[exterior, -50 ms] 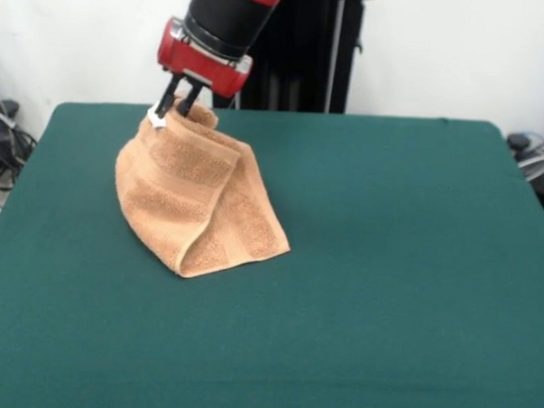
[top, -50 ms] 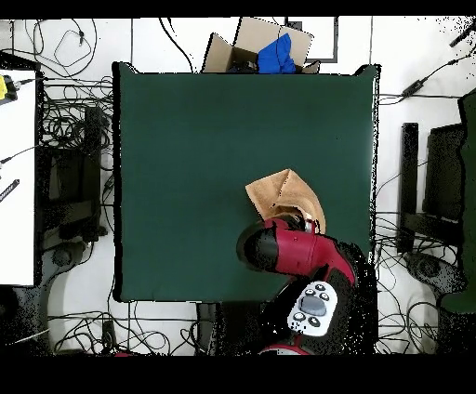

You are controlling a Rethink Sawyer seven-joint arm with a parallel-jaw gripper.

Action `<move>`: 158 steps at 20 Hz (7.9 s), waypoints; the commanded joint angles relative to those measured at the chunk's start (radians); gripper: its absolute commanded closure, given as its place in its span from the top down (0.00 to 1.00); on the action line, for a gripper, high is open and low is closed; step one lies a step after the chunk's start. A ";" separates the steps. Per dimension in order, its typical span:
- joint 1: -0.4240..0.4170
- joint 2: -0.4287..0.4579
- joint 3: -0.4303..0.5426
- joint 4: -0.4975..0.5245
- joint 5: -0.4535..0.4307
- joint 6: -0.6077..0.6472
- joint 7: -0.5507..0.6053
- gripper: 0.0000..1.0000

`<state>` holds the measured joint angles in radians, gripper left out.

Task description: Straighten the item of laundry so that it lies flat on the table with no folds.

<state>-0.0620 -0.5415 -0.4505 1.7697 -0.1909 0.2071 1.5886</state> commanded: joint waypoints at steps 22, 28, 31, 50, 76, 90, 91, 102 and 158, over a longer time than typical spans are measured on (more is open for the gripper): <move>-0.082 0.089 0.147 0.139 0.067 -0.332 0.268 1.00; -0.074 0.036 0.161 0.190 0.091 -0.271 0.262 1.00; -0.059 0.000 0.151 0.204 0.105 -0.219 0.250 1.00; 0.049 -0.056 0.083 0.160 0.205 -0.021 0.230 1.00; 0.034 0.095 0.101 0.077 0.217 -0.131 0.182 1.00; 0.091 0.117 0.066 0.024 0.273 -0.077 0.217 1.00; 0.089 0.115 0.066 0.018 0.274 -0.067 0.212 1.00; 0.094 0.091 0.046 -0.056 0.288 0.075 0.176 1.00; 0.097 0.007 0.048 -0.286 0.198 0.554 0.089 1.00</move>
<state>0.0268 -0.5331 -0.4550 1.5418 0.0420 0.6744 1.5886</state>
